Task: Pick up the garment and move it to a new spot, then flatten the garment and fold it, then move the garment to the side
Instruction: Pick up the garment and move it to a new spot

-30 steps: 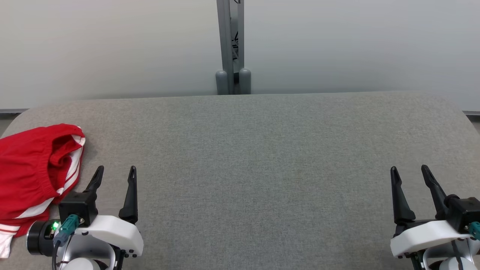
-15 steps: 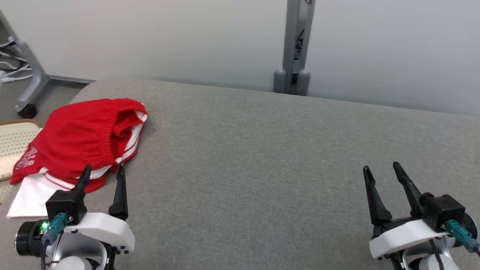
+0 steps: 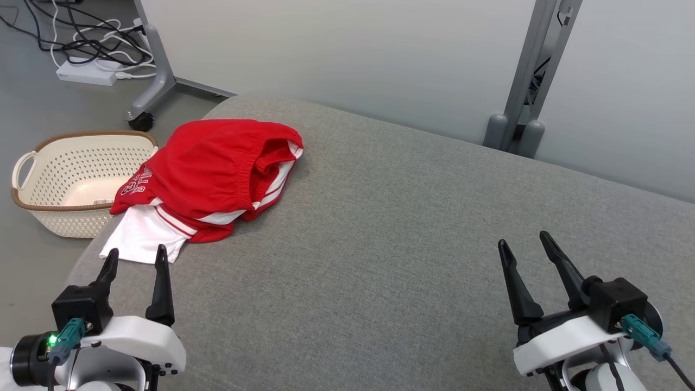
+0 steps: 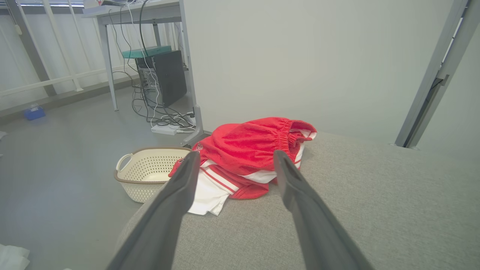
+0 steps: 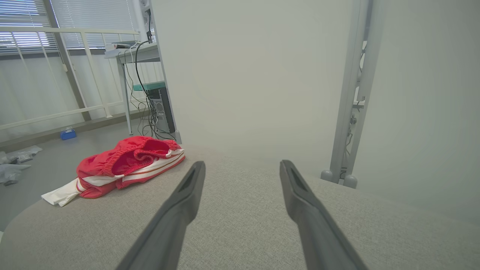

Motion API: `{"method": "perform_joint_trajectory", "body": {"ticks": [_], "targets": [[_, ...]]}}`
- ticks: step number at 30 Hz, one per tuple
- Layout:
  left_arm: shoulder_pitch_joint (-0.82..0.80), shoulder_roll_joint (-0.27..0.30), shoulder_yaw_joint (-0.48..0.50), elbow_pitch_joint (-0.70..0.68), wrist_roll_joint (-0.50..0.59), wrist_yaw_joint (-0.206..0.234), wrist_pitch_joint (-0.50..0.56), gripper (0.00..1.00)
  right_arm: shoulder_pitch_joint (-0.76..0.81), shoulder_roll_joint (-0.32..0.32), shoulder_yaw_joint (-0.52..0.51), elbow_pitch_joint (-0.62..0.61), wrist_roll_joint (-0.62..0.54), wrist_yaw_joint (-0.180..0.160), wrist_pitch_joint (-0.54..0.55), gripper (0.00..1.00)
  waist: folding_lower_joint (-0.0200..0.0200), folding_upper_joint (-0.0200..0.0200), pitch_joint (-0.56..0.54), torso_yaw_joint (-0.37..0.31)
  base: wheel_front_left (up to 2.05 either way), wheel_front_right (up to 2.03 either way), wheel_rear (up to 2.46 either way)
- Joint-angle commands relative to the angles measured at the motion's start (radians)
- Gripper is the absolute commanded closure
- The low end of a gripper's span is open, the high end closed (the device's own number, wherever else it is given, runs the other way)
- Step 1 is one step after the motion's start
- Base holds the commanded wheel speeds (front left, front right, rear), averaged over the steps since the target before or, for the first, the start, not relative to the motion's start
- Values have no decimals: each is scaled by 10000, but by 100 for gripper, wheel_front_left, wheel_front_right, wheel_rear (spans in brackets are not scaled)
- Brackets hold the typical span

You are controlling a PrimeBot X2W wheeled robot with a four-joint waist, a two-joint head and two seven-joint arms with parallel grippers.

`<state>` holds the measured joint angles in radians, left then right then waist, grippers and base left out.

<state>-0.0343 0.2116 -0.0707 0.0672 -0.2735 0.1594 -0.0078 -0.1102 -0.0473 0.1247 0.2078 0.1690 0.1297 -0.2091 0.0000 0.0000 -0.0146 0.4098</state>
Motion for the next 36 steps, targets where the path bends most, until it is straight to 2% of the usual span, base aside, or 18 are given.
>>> {"method": "perform_joint_trajectory", "body": {"ticks": [1,26,32,36], "targets": [[4,56,17,-46,-29,46,6,0,-65,-66,-19,13,48,19,-88,0,0,0,-12,80,0,0,0],[-346,159,-198,-256,-120,92,174,0,-101,-64,-686,315,-314,19,-67,0,0,0,27,-17,0,0,0],[-1492,507,-44,-428,-147,-12,428,0,-221,-62,-1025,151,-352,21,64,0,0,0,299,-258,0,0,0],[-2734,780,85,-55,-335,-213,794,0,-401,-68,-935,18,-436,19,167,0,0,0,595,-692,0,0,0]]}}
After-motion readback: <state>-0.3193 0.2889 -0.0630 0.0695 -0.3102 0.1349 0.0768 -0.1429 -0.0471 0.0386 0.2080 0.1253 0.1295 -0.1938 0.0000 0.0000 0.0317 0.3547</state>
